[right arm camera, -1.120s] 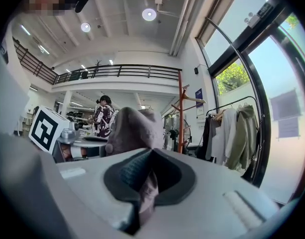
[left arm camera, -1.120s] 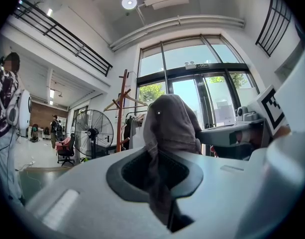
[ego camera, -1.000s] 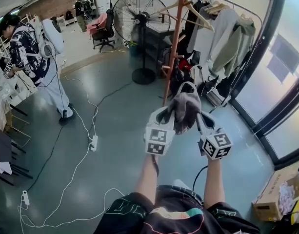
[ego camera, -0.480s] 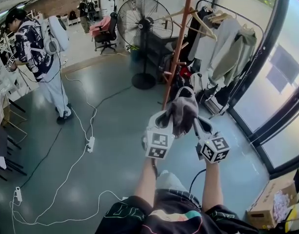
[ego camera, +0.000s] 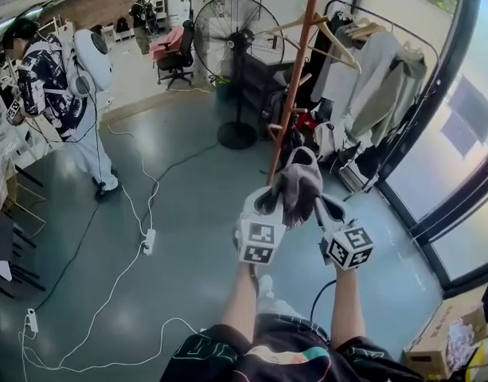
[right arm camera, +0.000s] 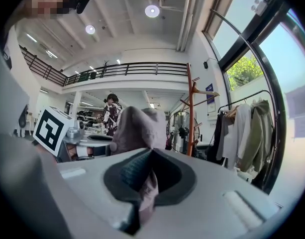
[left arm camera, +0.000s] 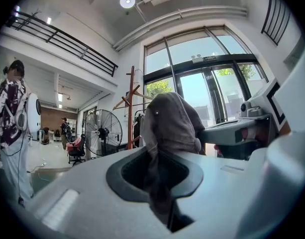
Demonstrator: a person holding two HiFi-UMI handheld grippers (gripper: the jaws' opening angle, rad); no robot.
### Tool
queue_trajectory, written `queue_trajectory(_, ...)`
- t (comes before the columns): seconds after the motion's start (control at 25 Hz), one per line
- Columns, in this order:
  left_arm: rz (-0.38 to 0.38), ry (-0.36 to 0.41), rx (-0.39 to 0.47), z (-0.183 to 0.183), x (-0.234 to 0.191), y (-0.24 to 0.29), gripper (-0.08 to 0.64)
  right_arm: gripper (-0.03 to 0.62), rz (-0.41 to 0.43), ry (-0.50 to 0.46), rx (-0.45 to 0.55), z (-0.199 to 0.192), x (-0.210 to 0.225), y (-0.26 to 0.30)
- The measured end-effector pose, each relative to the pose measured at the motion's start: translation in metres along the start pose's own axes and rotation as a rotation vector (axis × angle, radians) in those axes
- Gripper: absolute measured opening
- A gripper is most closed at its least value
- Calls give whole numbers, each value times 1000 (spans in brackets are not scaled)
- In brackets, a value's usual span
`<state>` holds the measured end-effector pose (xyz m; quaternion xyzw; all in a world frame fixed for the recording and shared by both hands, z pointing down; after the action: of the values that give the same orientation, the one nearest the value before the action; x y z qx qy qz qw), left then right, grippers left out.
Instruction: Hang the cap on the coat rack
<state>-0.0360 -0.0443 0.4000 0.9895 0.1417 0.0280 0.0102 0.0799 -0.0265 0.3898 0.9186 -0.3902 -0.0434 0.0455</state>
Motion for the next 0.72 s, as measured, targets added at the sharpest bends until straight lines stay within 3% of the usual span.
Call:
queue_trajectory(0.48, -73, -40, -92, -43, 35, 78, 51, 8, -63, 106, -78, -52, 79, 6)
queue_trajectory(0.72, -74, -46, -173, -67, 36, 119, 51, 8, -64, 180, -103, -76, 113, 27)
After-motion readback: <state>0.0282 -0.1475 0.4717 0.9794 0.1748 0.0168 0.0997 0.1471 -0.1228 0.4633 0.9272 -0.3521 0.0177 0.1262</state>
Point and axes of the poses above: the fingertips, and each gripper's own axes: y forward along the fingers, x to its right, z out of its top, the point moved 1 cm from there along -y, backward along the fingers, and after that the axes turned 11 degrees about z, right-handed, at the moved point
